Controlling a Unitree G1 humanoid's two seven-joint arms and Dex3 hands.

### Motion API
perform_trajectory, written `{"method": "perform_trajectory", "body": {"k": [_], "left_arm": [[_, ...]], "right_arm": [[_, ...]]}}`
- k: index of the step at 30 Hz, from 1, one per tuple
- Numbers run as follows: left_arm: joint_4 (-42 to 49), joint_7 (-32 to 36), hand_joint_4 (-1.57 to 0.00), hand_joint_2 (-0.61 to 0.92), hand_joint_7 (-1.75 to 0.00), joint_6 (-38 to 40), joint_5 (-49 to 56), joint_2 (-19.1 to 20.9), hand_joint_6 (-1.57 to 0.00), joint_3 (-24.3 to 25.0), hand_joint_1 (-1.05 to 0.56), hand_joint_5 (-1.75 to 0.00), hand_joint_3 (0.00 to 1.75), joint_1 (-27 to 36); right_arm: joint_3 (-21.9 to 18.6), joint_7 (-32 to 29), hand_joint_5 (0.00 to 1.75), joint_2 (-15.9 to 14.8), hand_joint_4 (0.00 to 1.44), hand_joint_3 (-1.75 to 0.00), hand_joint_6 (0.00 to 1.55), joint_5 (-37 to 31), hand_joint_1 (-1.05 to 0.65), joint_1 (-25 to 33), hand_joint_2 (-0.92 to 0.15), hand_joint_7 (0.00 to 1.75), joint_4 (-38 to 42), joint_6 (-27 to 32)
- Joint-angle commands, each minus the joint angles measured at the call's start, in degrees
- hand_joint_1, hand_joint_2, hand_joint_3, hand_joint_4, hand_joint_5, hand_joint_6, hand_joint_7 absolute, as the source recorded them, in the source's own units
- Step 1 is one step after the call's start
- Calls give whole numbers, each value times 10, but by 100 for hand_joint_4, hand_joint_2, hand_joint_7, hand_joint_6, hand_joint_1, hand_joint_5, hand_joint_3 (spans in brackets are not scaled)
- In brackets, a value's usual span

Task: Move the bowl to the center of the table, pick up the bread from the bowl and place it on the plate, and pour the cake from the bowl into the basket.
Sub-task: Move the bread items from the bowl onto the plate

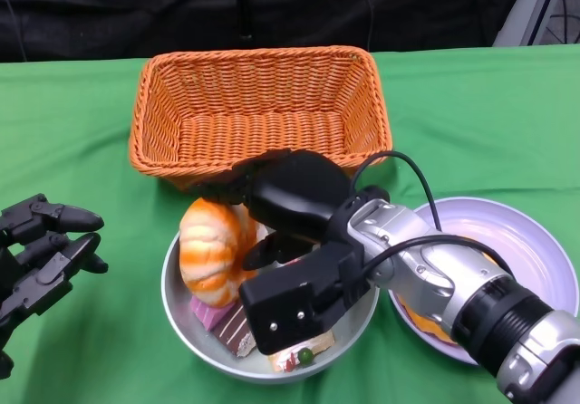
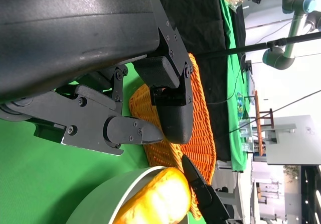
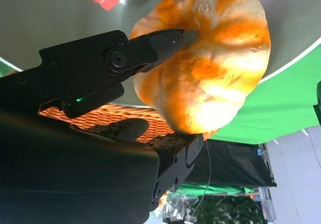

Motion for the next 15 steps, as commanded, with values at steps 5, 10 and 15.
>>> {"method": "perform_trajectory", "body": {"k": [5, 10, 15], "left_arm": [[6, 6, -79, 92, -92, -7, 6, 8, -87, 2, -13, -131, 31, -7], [2, 7, -80, 92, -90, 1, 4, 8, -87, 2, -17, -132, 26, -7], [-1, 5, -80, 92, -88, 2, 0, 8, -87, 4, -17, -133, 25, -5]], "right_arm": [[7, -108, 12, 7, 77, 0, 70, -20, -39, 7, -86, 6, 29, -17], [14, -184, 20, 11, 96, 0, 91, -36, -31, 3, -87, 10, 56, -31], [21, -250, 111, 16, 62, 0, 86, -43, -30, -2, -84, 37, 83, -45]]}}
